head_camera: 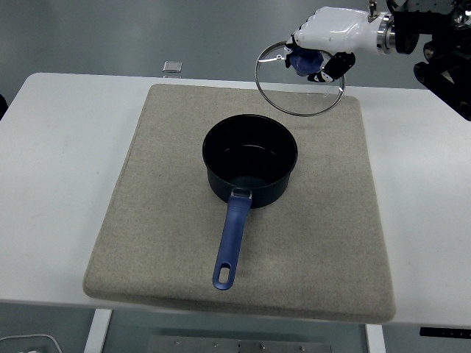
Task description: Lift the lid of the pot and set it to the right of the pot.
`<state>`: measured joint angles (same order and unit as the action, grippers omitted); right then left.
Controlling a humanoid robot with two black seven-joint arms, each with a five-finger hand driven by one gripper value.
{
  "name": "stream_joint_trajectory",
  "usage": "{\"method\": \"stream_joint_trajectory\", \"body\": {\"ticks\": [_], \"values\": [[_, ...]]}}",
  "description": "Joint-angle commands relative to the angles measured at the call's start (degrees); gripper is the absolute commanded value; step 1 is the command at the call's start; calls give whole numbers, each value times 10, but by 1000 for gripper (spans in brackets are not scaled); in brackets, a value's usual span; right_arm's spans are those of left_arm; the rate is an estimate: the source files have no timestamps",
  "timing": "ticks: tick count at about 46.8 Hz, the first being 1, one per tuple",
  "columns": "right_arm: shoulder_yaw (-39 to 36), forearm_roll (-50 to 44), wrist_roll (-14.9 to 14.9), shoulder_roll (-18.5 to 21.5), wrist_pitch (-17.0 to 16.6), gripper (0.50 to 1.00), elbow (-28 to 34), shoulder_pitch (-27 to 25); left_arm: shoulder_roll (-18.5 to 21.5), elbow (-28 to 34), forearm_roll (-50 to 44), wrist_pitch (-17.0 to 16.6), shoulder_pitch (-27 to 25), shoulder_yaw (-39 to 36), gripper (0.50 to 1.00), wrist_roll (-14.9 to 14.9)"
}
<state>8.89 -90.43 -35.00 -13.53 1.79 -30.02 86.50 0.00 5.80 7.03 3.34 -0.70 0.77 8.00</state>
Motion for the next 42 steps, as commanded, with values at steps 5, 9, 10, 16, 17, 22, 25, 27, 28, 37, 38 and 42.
{"method": "stream_joint_trajectory", "body": {"ticks": [5,9,10,16,17,22,25,27,28,37,38,42], "values": [[23,2,0,0,3,500,11,-2,0,0,0,0,0,-1,1000,0],[27,2,0,-1,2,500,21,-5,0,0,0,0,0,0,1000,0],[28,2,0,-1,2,500,22,-6,0,0,0,0,0,0,1000,0],[31,1,0,-2,1,500,28,-14,0,0,0,0,0,0,1000,0],[31,1,0,-3,1,500,30,-16,0,0,0,0,0,0,1000,0],[39,0,0,-4,1,500,35,-22,0,0,0,0,0,-1,1000,0],[53,1,0,-4,3,500,37,-24,0,0,0,0,0,-1,1000,0],[62,1,0,-4,5,500,37,-24,0,0,0,0,0,0,1000,0],[65,1,0,-3,5,500,37,-24,0,0,0,0,0,-1,1000,0],[69,1,0,-4,5,500,37,-36,0,0,0,0,0,0,1000,0],[70,1,0,-4,5,500,37,-38,0,0,0,0,0,-1,1000,0],[71,1,0,-4,5,500,36,-41,0,0,0,0,0,0,1000,0]]}}
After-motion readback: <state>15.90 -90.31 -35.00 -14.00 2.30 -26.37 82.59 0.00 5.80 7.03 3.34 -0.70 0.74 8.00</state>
